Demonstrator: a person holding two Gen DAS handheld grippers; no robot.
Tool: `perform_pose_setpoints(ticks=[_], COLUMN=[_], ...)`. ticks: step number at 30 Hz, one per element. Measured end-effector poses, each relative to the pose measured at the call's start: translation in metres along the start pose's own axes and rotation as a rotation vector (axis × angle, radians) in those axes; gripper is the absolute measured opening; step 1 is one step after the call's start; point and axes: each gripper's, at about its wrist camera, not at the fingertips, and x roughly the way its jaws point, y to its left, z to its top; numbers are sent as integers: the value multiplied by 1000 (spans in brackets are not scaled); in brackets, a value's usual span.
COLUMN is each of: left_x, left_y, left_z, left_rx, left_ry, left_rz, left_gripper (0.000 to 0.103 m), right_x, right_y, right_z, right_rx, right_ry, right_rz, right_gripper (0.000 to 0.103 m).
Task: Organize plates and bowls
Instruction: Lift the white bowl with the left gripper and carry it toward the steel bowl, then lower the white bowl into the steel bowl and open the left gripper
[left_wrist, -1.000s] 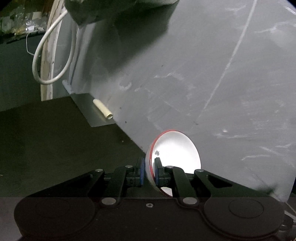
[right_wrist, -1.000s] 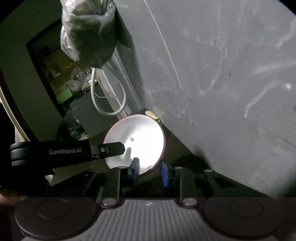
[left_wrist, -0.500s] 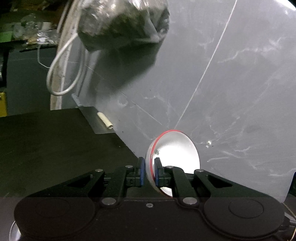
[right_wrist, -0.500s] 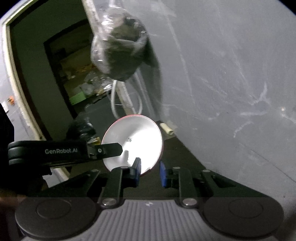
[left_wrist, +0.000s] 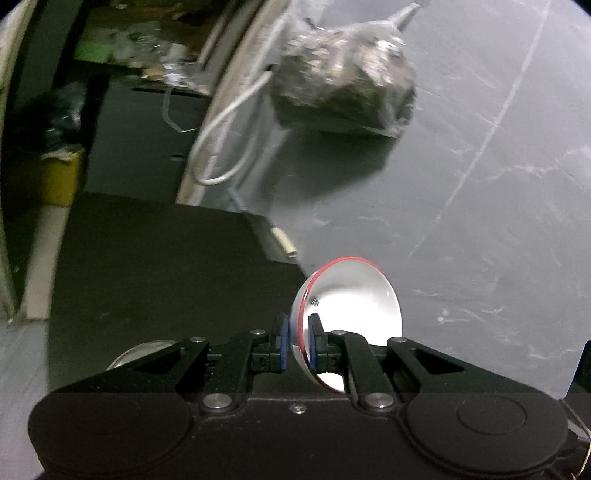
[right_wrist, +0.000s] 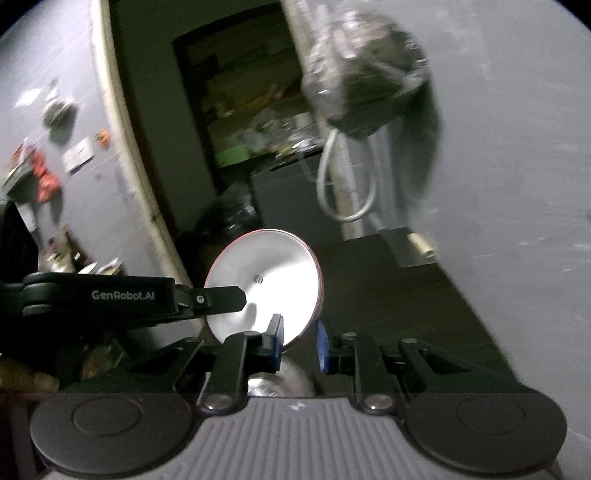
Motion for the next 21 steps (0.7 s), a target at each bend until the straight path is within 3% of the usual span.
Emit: perform_pose_setpoints(ticks=[9, 21], left_x=[-48, -77], left_y=[38, 58], left_z=[-30, -70], left_rx=[-102, -173], left_ry=[37, 104], left_rz=[97, 128], left_gripper=[11, 14], right_x=[5, 1], right_y=[42, 68], right_z=[-14, -31], right_rx=[-81, -162], right_ry=[133, 255], right_rz=[157, 227], right_gripper=[21, 21])
